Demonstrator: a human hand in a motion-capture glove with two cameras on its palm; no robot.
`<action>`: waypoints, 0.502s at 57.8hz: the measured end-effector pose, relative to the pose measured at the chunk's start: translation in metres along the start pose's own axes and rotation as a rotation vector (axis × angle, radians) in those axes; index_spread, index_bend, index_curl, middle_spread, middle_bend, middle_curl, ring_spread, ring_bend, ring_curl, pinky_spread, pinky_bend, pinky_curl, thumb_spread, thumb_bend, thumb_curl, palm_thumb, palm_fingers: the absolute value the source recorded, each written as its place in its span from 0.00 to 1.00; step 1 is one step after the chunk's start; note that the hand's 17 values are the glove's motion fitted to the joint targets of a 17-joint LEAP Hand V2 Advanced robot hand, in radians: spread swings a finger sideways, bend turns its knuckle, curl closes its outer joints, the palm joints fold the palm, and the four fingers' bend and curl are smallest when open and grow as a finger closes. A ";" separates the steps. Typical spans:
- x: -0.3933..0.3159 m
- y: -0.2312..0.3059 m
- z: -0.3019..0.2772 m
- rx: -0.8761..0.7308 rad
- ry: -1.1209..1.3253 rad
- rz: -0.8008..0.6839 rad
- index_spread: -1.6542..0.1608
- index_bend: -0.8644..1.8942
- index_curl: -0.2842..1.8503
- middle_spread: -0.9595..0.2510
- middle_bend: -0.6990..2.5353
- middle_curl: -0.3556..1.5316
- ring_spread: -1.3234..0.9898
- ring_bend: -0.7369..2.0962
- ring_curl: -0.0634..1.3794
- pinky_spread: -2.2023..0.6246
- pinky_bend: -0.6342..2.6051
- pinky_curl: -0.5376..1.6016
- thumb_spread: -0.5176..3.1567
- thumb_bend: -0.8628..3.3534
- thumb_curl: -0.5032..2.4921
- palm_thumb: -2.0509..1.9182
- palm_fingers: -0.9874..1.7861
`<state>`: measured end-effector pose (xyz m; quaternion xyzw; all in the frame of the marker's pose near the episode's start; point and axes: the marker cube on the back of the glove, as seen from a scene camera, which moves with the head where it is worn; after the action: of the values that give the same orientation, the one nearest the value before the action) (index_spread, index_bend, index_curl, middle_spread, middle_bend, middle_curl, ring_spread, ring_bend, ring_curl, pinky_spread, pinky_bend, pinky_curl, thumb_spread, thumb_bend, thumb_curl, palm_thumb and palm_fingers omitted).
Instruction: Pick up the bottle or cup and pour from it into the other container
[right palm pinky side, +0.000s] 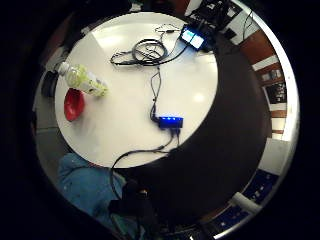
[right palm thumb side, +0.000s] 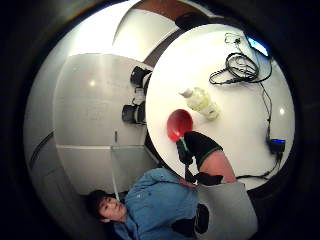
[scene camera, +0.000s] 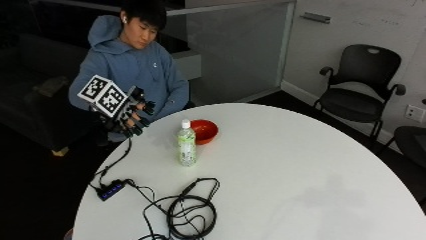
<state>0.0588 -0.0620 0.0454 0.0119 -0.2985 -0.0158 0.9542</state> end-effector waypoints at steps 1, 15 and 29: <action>0.002 -0.001 0.002 0.002 -0.017 -0.001 0.71 0.36 0.25 0.81 0.28 0.33 0.64 0.43 0.24 0.87 0.38 0.37 0.40 0.20 0.29 0.68 0.42; 0.030 -0.026 0.034 0.009 -0.244 -0.047 0.70 0.36 0.24 0.80 0.28 0.34 0.64 0.44 0.24 0.88 0.37 0.37 0.39 0.20 0.29 0.68 0.40; 0.032 -0.052 0.077 -0.015 -0.496 -0.118 0.70 0.36 0.24 0.79 0.28 0.35 0.65 0.44 0.24 0.88 0.38 0.37 0.39 0.20 0.29 0.67 0.38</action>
<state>0.0399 -0.1165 0.1257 0.0180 -0.5221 -0.0761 0.8493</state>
